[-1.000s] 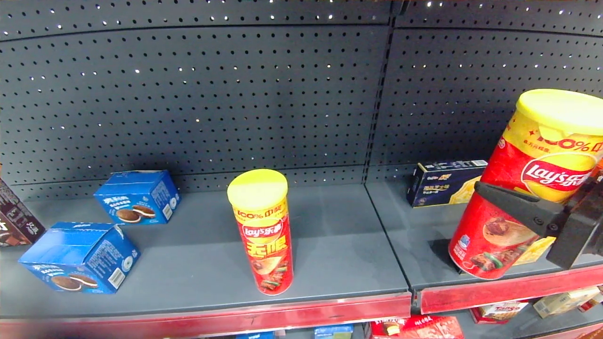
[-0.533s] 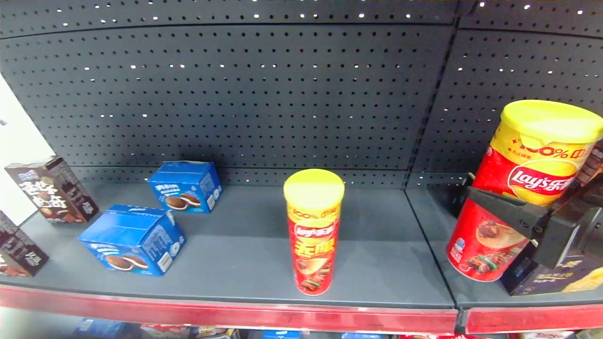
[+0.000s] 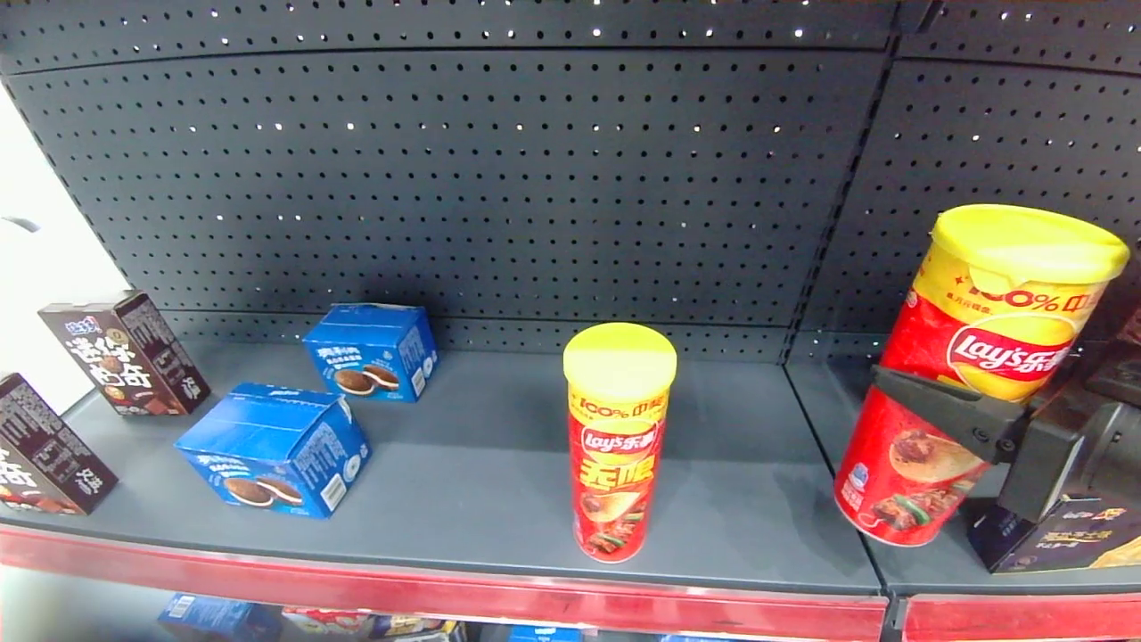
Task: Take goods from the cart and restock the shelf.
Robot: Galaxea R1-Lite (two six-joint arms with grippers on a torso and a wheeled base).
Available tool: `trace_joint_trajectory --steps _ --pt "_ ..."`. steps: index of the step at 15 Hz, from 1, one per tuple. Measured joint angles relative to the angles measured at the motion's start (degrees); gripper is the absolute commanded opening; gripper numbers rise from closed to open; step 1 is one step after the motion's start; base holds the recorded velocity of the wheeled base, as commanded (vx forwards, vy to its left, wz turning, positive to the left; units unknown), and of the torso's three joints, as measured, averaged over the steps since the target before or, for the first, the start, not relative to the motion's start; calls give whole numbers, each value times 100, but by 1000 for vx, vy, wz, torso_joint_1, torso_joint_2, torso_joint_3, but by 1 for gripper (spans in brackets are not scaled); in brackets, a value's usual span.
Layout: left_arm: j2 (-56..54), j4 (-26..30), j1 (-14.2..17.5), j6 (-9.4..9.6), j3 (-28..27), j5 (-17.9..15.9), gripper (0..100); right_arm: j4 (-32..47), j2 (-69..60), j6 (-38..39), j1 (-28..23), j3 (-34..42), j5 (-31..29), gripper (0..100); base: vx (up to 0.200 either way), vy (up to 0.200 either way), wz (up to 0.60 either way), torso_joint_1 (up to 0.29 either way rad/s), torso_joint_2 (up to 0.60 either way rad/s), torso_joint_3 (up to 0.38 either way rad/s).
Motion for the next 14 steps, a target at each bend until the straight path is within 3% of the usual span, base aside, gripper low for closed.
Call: trace_joint_trajectory --steps 3,14 --pt "0 0 0 0 2 0 100 -72 130 30 -11 26 187 0 0 0 0 0 0 0" --pt "0 0 0 -2 0 0 100 -2276 1797 246 -168 33 402 0 0 0 0 0 0 0"
